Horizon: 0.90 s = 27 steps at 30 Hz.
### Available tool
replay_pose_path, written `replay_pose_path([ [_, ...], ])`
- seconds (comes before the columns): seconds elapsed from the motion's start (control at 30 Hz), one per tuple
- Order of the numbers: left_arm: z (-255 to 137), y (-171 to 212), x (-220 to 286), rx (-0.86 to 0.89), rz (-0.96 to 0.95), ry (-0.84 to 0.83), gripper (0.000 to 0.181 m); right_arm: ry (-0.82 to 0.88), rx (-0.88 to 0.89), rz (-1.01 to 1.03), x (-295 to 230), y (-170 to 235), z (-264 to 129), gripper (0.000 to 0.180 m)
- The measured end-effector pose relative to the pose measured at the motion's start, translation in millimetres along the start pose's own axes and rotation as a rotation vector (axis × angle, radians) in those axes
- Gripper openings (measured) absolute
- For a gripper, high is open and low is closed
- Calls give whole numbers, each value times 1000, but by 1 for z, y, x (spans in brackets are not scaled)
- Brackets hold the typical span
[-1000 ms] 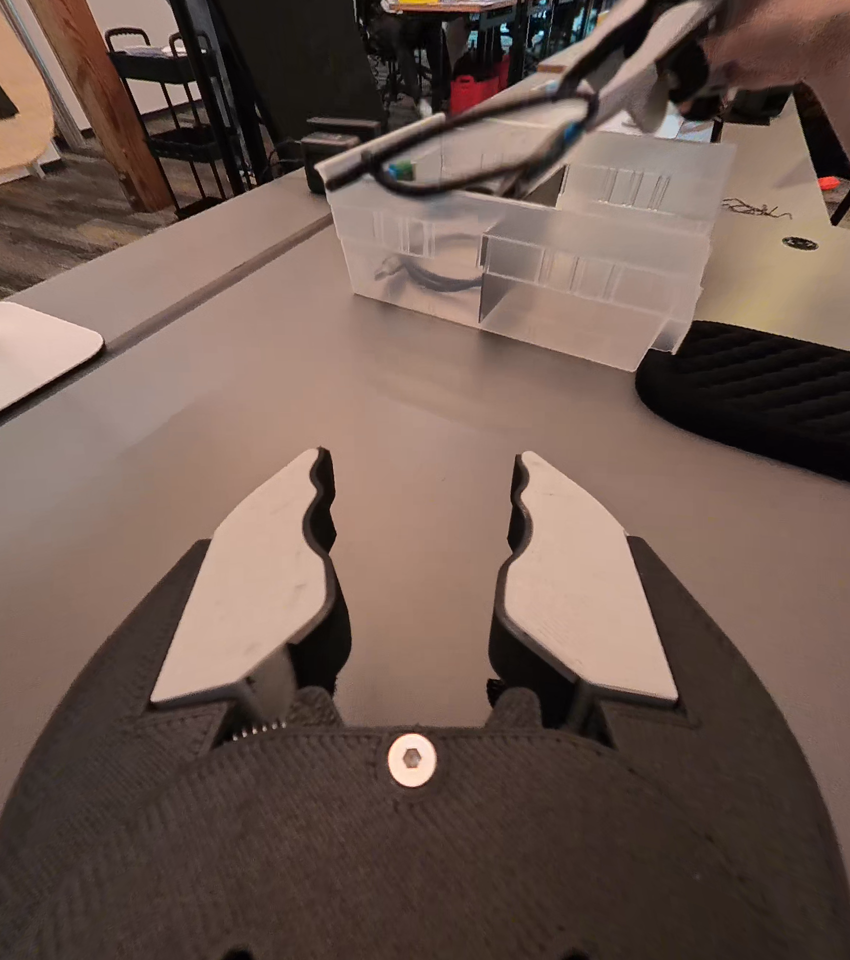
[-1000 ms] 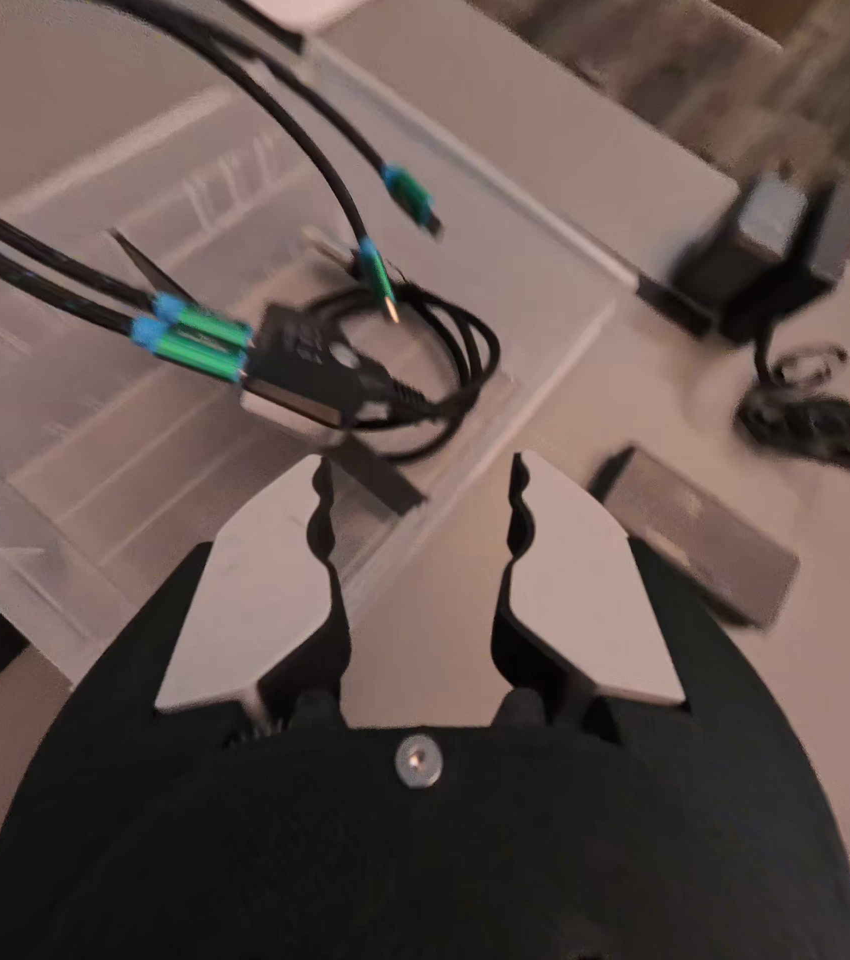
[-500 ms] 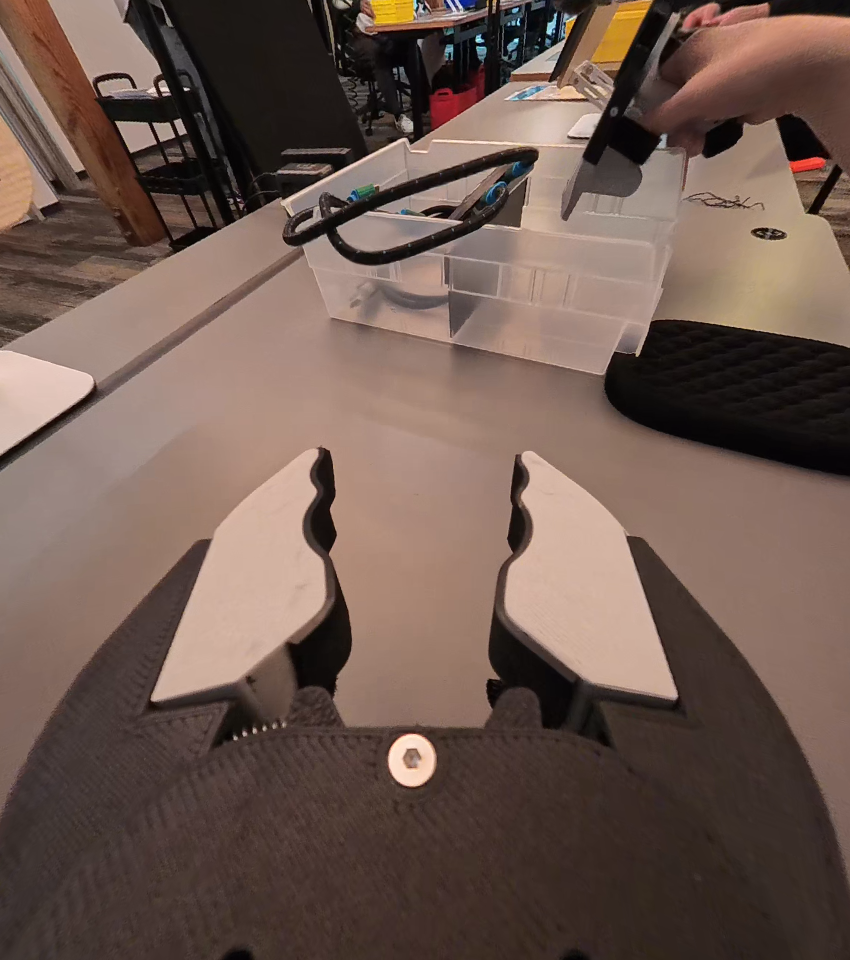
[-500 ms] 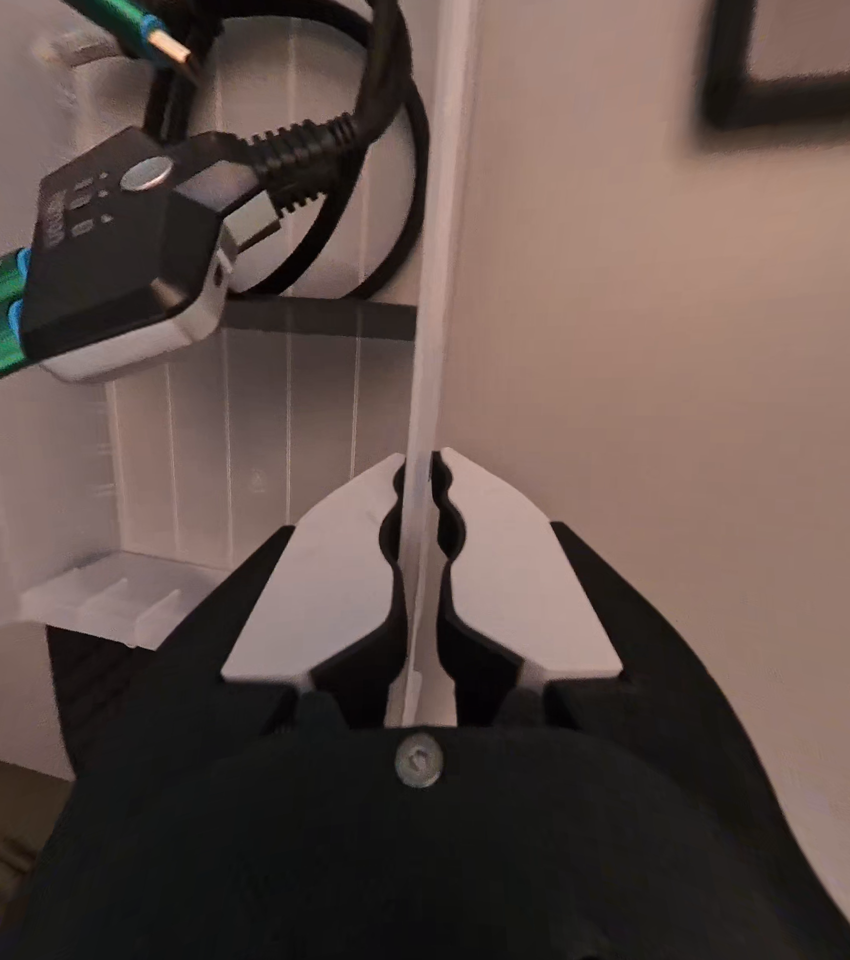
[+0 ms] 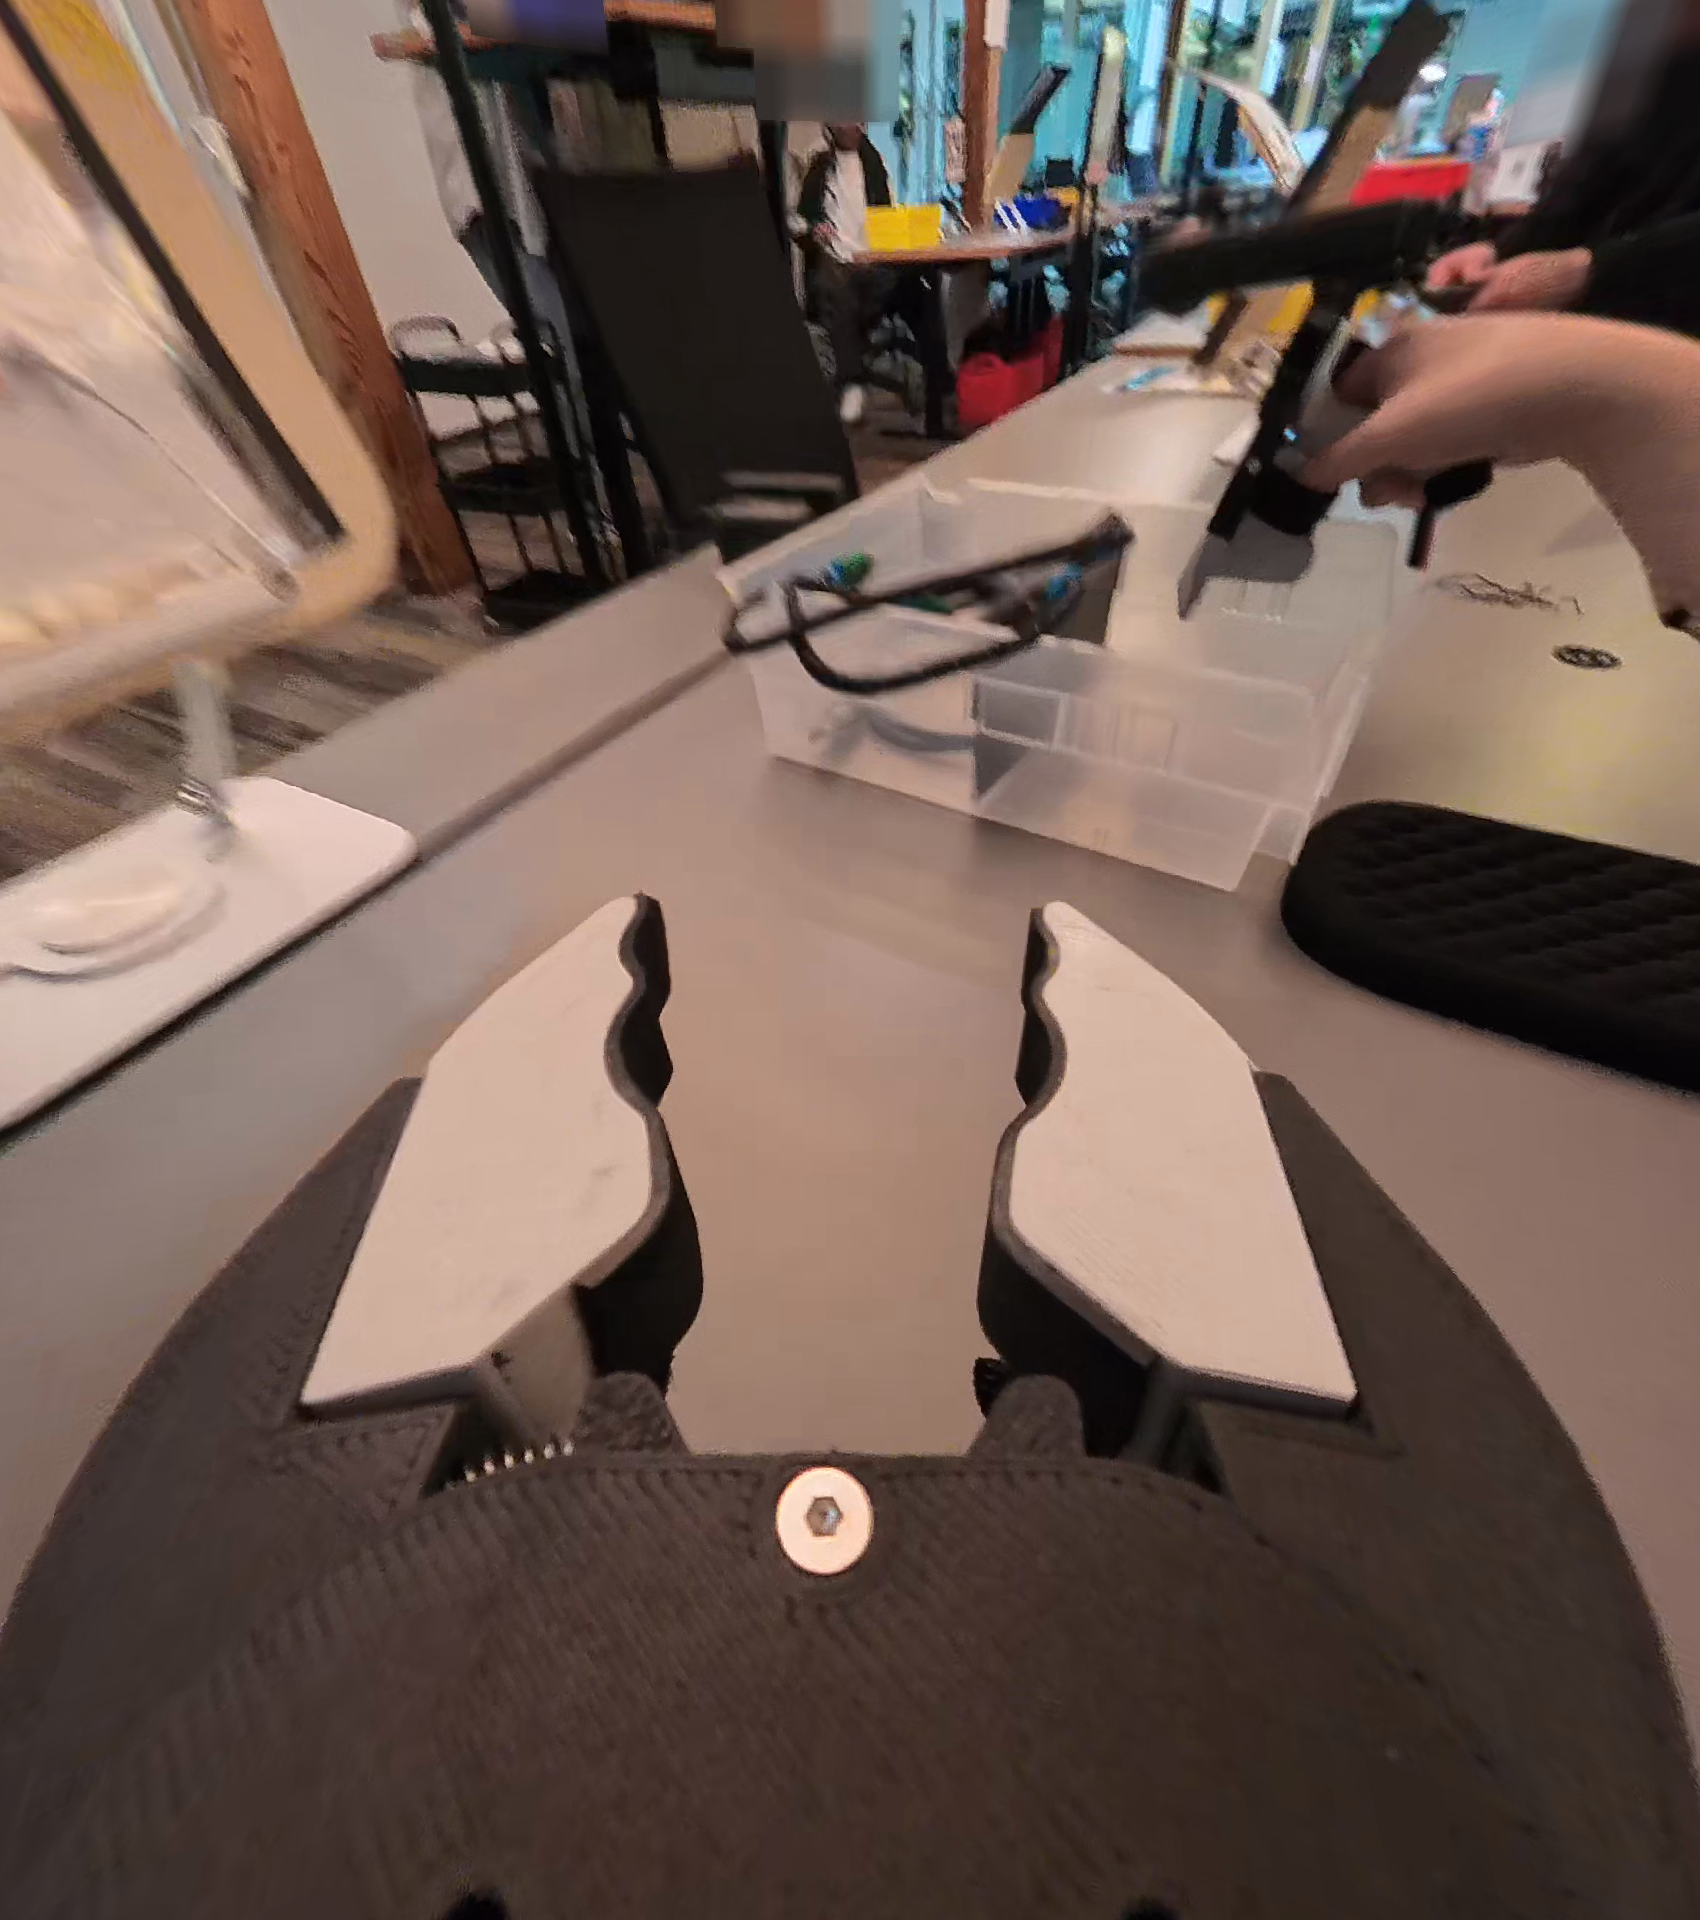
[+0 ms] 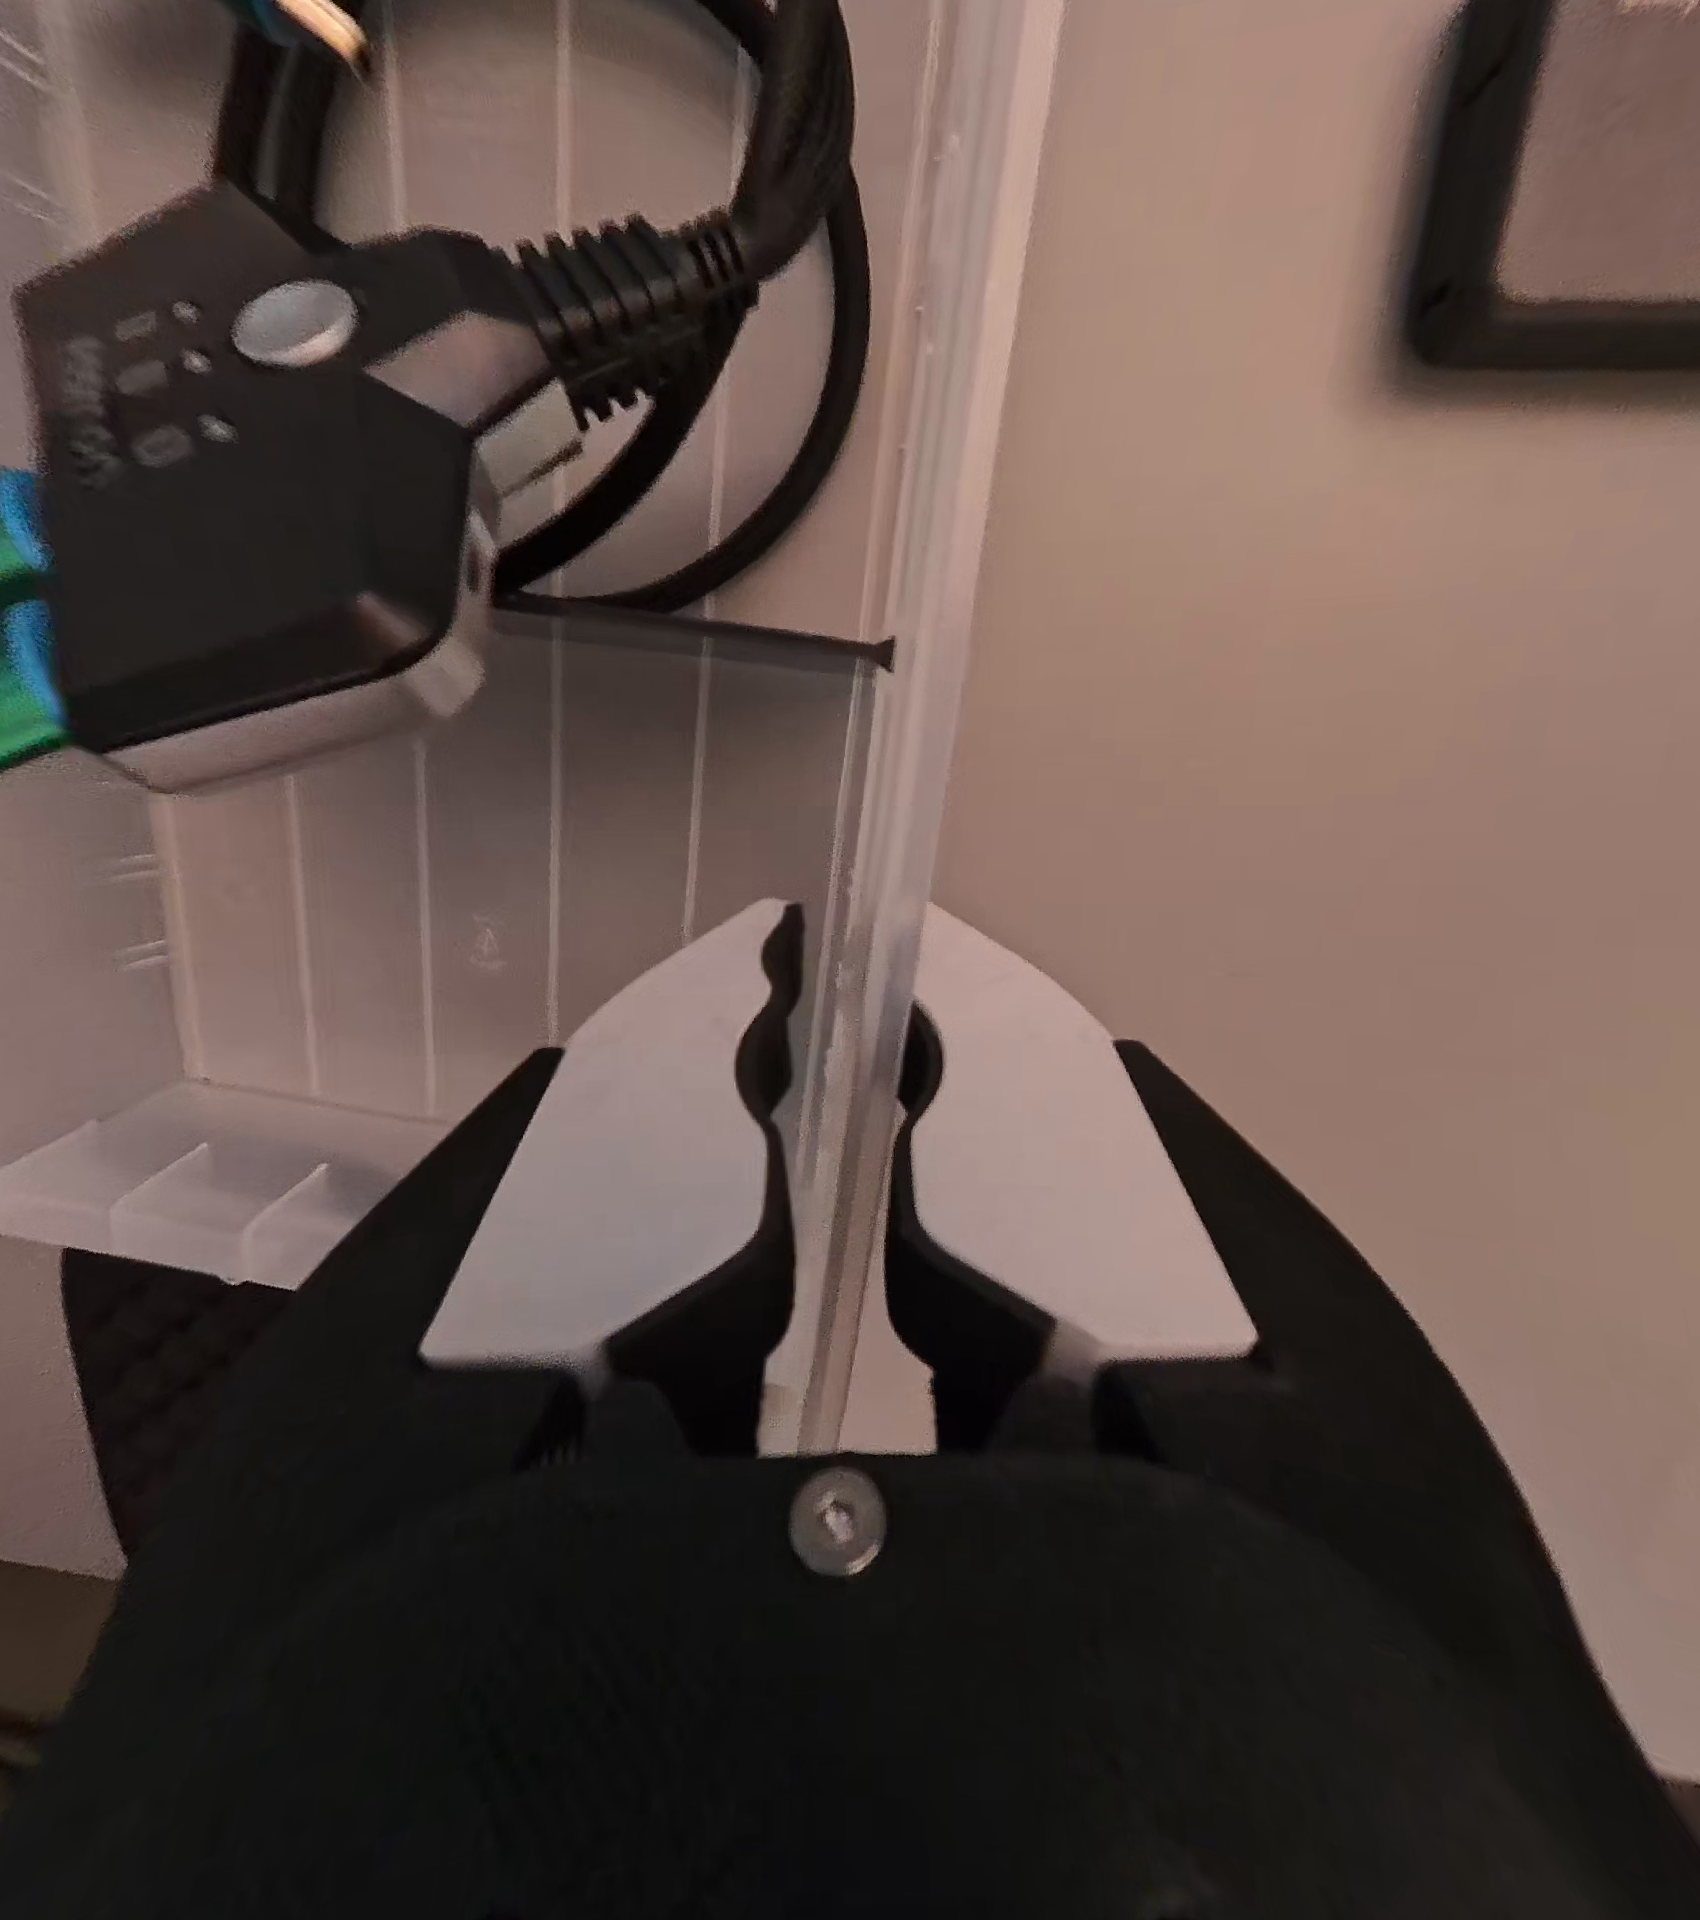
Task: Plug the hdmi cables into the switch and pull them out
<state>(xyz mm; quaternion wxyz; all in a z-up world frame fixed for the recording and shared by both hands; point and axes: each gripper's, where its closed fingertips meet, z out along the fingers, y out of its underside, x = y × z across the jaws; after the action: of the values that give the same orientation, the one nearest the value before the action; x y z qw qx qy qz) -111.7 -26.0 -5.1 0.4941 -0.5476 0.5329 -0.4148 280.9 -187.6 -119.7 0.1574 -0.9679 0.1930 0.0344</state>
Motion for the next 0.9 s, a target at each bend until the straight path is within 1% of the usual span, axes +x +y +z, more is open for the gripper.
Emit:
replay_pose_path([
  [0.07,-32,-34,-21,52,52,-81,66,-14,72,7,0,-10,-12,20],
  [0.13,-78,-59,-46,46,114,-184,68,-6,177,12,1,-21,-34,22],
  [0.2,-133,-59,-77,-37,146,-308,66,28,350,-1,0,-37,-70,25],
  [0.27,-181,-39,-107,-121,105,-395,61,40,606,-67,-15,-60,-119,30],
  [0.33,-210,-9,-140,-219,84,-468,64,16,903,-163,-45,-80,-175,35],
  [0.4,-221,21,-173,-334,167,-528,65,-30,1196,-264,-84,-92,-230,43],
  [0.47,-215,53,-194,-465,223,-514,62,-68,1487,-340,-123,-97,-280,45],
  [0.5,-208,70,-200,-530,230,-487,62,-90,1570,-352,-139,-98,-297,46],
  [0.57,-195,101,-211,-676,278,-458,64,-167,1614,-369,-168,-100,-310,45],
  [0.6,-190,111,-218,-731,328,-475,64,-212,1613,-383,-181,-99,-309,45],
  [0.63,-185,119,-226,-770,373,-500,61,-256,1612,-406,-193,-98,-306,45],
  [0.67,-180,124,-233,-792,409,-520,53,-291,1612,-428,-203,-97,-302,45],
  [0.7,-175,125,-238,-793,445,-538,26,-307,1611,-448,-210,-98,-297,44],
  [0.73,-172,122,-240,-787,477,-553,7,-306,1596,-465,-213,-102,-291,43],
  [0.8,-173,111,-239,-757,491,-584,5,-281,1503,-494,-212,-109,-271,43],
  [0.9,-191,71,-231,-669,550,-668,4,-199,1373,-526,-198,-115,-244,43],
])
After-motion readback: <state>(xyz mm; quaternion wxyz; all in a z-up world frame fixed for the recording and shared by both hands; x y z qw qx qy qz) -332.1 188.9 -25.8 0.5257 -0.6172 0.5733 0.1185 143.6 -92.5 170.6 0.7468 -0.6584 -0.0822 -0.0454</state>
